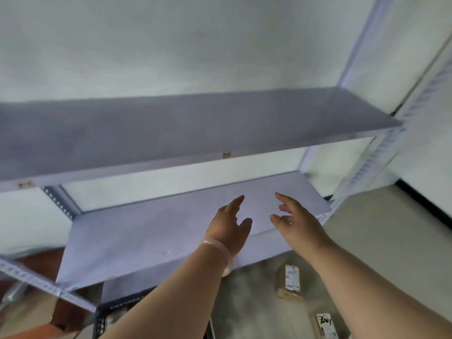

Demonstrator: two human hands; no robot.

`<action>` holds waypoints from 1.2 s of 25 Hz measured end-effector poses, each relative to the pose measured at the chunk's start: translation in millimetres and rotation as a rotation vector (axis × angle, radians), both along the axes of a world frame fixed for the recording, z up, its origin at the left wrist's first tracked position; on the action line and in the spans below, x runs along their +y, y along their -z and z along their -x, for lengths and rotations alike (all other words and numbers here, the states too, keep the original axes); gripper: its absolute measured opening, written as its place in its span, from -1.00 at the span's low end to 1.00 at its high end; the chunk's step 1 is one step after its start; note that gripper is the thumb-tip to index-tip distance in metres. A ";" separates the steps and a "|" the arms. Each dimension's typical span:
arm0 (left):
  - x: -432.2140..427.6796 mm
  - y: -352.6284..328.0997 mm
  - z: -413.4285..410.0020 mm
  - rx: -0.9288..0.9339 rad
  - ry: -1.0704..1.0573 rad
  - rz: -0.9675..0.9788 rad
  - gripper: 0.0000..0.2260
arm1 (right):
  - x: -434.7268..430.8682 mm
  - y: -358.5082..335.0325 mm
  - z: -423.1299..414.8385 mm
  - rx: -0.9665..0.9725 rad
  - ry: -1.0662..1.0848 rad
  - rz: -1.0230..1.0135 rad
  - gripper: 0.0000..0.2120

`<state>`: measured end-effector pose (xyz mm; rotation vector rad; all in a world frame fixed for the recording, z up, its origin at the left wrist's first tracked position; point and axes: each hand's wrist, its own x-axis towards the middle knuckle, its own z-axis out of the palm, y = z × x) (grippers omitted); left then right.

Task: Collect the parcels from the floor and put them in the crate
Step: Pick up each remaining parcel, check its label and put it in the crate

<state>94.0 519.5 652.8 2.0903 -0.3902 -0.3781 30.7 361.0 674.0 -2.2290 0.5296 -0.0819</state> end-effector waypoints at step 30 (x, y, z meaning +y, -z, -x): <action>-447.1 -163.1 307.8 -0.263 0.625 0.092 -0.49 | -380.7 -168.1 416.3 -0.097 0.634 0.165 -0.39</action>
